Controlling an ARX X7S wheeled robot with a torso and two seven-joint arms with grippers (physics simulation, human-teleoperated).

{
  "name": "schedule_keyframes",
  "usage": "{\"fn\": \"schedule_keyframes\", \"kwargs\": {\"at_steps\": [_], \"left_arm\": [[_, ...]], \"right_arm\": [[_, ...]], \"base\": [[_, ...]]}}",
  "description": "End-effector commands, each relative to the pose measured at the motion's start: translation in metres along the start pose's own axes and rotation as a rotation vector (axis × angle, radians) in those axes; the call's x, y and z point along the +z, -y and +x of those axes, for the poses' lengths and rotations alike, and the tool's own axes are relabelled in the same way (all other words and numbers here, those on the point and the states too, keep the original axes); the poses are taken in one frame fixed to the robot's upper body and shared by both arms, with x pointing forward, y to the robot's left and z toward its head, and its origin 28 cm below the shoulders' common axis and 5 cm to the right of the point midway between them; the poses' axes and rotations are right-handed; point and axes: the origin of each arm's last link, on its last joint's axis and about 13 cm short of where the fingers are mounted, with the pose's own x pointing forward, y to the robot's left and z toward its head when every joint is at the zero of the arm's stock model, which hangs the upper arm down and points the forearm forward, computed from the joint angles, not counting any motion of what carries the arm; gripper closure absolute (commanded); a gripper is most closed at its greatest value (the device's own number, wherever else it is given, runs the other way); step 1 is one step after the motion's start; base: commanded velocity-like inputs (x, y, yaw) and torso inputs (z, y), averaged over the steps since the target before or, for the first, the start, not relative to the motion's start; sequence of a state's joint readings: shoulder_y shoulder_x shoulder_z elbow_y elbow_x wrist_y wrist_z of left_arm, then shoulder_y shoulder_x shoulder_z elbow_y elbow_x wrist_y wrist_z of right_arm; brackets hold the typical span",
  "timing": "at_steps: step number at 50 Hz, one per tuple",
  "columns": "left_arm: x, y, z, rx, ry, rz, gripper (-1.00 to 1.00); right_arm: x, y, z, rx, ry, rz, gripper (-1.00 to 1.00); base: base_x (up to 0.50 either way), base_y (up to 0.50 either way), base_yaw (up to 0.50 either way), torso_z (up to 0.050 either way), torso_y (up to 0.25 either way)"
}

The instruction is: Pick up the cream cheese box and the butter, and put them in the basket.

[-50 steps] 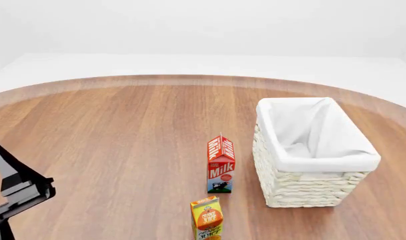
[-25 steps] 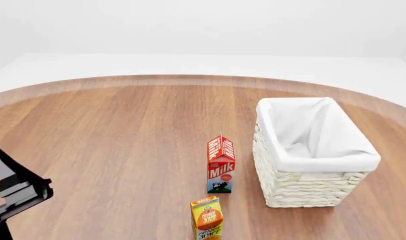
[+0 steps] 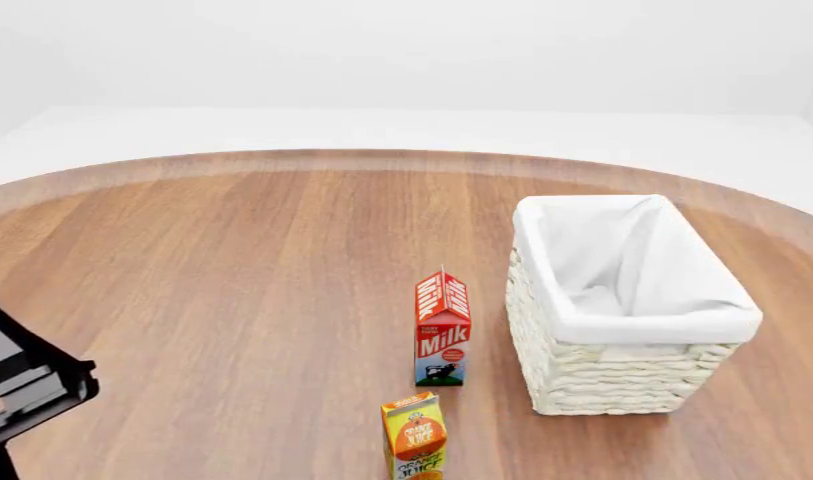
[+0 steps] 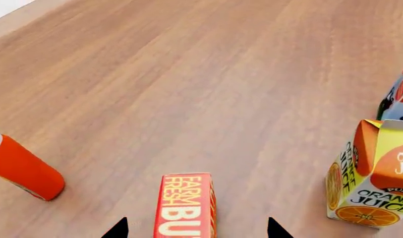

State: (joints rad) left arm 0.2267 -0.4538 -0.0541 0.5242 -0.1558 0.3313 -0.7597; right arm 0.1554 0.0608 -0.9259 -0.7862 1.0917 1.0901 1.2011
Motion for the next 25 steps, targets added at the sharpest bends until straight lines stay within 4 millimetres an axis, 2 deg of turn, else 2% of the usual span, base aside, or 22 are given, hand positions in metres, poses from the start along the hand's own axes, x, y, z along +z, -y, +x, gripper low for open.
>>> {"fn": "schedule_keyframes", "kwargs": {"at_steps": [1,25], "left_arm": [[0.002,-0.003,0.002,0.016,0.010,0.007,-1.00],[-0.001,-0.007,0.002,0.034,0.007,0.016,-1.00]], "right_arm": [[0.002,-0.002,0.005,0.025,0.013,0.040,-1.00],[-0.011,-0.003,0.014,0.047,-0.081,0.070,-1.00]], "base": [[0.00,0.00,0.00,0.000,0.000],[0.00,0.00,0.00,0.000,0.000]]}}
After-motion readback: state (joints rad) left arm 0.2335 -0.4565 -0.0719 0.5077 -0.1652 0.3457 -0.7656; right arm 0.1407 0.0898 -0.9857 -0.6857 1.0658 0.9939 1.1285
